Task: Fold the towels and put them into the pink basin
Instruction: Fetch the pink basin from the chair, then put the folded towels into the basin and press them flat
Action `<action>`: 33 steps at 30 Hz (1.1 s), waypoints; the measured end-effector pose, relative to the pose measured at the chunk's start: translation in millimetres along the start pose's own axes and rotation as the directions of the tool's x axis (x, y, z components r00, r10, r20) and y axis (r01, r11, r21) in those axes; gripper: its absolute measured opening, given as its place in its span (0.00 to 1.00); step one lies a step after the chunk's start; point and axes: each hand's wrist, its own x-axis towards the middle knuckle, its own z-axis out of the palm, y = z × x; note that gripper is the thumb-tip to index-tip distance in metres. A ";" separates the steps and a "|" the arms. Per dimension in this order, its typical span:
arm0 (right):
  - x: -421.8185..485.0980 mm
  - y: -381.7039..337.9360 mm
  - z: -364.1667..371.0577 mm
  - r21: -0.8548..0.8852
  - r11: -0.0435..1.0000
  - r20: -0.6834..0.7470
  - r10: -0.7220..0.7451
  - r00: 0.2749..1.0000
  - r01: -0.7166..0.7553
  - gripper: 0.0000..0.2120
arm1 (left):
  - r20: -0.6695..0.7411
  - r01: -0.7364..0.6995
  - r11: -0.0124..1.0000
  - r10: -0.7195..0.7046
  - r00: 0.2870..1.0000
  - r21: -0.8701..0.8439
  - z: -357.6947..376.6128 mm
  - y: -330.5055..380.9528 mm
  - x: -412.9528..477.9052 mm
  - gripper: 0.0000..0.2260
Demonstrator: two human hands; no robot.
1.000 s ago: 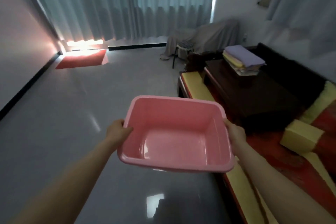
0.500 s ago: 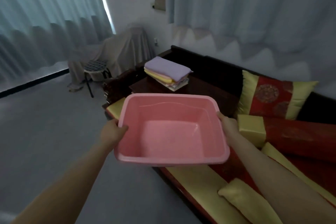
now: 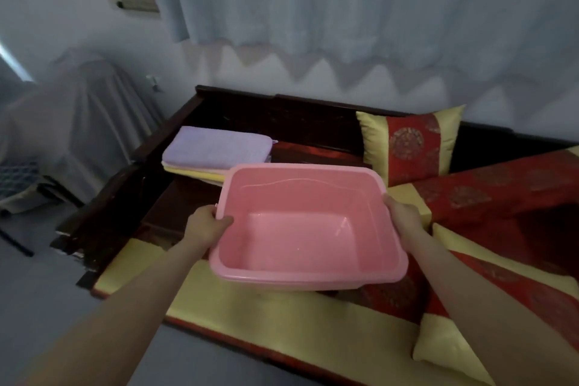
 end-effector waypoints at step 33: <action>75.7 -133.8 104.5 -0.479 0.852 -0.277 -0.376 0.884 0.212 0.18 | 0.412 -0.203 0.978 0.204 0.888 -0.048 -22.6 53.3 309.6 0.24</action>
